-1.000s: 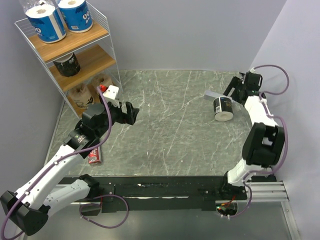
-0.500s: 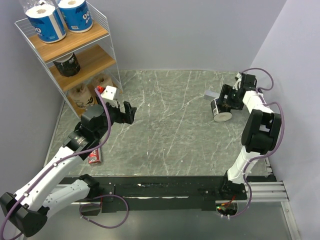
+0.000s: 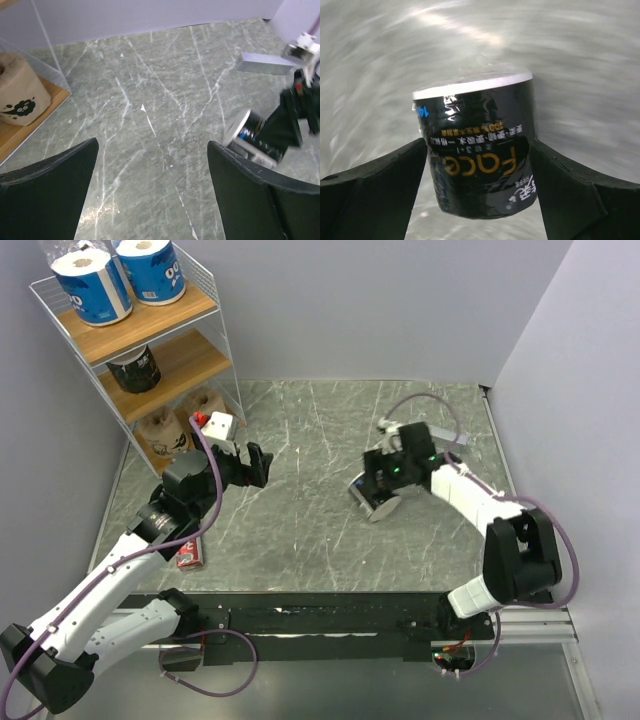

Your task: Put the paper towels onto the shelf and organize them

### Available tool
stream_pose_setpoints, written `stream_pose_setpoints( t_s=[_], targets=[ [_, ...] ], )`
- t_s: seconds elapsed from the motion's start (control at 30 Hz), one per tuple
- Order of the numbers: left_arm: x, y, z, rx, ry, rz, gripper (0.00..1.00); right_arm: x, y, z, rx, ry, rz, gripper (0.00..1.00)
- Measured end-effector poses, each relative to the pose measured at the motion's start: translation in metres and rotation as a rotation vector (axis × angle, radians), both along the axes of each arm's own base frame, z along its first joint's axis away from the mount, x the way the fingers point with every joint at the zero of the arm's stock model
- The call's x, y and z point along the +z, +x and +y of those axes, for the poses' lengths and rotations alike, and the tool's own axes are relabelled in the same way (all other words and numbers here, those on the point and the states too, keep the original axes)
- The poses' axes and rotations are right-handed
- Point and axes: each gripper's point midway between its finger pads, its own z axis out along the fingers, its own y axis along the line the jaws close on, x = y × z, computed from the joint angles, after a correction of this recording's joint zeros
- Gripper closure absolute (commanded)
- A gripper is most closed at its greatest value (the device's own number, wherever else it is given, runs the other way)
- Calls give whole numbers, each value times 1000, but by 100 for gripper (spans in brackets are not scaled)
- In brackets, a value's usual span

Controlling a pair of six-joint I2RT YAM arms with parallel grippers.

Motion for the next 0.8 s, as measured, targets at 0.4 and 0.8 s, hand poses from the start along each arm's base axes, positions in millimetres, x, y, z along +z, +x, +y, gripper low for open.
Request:
stream_pose_setpoints(
  t_s=[0.4,0.8],
  targets=[
    [-36,-13,-18,-2,-213,234,4,10,-42,100,384,-14,-297,13],
    [-87,-29,-48,-125,-345,464,3,31,-52,95,231,47,-274,9]
  ],
)
